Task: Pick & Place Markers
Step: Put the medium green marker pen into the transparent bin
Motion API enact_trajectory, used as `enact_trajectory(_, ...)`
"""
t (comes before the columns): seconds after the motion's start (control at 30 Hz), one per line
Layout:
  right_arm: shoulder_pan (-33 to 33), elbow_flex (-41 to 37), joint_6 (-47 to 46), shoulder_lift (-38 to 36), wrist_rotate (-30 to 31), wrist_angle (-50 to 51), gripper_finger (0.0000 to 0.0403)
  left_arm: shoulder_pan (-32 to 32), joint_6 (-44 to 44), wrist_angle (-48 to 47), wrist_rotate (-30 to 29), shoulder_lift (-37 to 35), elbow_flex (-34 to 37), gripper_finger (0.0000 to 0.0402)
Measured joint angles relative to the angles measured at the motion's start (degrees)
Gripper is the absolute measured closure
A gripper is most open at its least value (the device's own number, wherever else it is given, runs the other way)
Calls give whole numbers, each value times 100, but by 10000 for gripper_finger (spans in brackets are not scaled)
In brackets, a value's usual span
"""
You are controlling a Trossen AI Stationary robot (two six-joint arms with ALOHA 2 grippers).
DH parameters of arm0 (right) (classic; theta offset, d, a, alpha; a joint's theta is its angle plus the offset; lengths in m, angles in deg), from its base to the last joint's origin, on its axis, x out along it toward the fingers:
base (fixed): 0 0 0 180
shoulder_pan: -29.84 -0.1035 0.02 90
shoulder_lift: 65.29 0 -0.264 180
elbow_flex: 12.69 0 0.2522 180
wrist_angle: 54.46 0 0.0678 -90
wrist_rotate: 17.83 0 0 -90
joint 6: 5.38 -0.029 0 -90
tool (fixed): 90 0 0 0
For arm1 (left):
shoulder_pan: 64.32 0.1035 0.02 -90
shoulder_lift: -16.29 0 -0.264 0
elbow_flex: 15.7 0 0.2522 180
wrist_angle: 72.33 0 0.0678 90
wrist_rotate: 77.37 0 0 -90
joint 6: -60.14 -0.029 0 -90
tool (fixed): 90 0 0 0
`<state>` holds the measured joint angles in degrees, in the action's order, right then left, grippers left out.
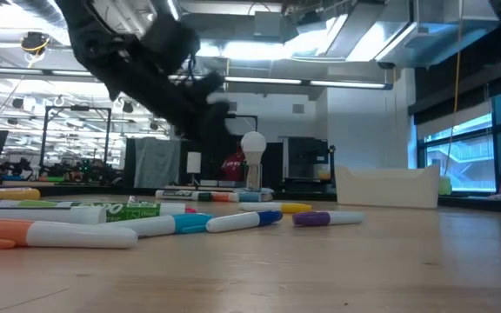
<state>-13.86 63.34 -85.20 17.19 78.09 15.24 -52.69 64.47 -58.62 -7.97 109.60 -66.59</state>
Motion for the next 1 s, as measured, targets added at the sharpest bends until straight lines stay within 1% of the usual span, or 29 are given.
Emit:
enact_trajectory(0.07,4,7,134,0,222,-119,221,370,30,-582,154,-44,-90,273)
enact_trajectory(0.17,2,7,239,0,254,-119,221,932,-83,-1700,485,-58,-390,258)
enact_trajectory(0.23,1,7,250,1,332,-113,221,1259,-393,-2337,619,-58,-571,246)
enact_trajectory(0.4,2,7,237,0,360,-110,221,1796,-1186,-3347,839,-58,-774,227)
enact_trajectory(0.57,2,5,237,0,360,-108,221,2001,-1859,-3639,1089,-58,-778,232)
enact_trajectory(0.67,2,5,240,2,360,-106,221,2064,-2247,-3646,1300,-58,-757,237)
enact_trajectory(0.77,2,5,240,2,360,-106,221,2116,-2681,-3632,1275,-58,-669,239)
enact_trajectory(0.9,2,3,237,0,381,-105,221,2251,-2875,-3582,1249,-58,-592,238)
enact_trajectory(1.0,2,3,281,1,517,-104,221,2352,-3023,-3585,1243,-57,-542,235)
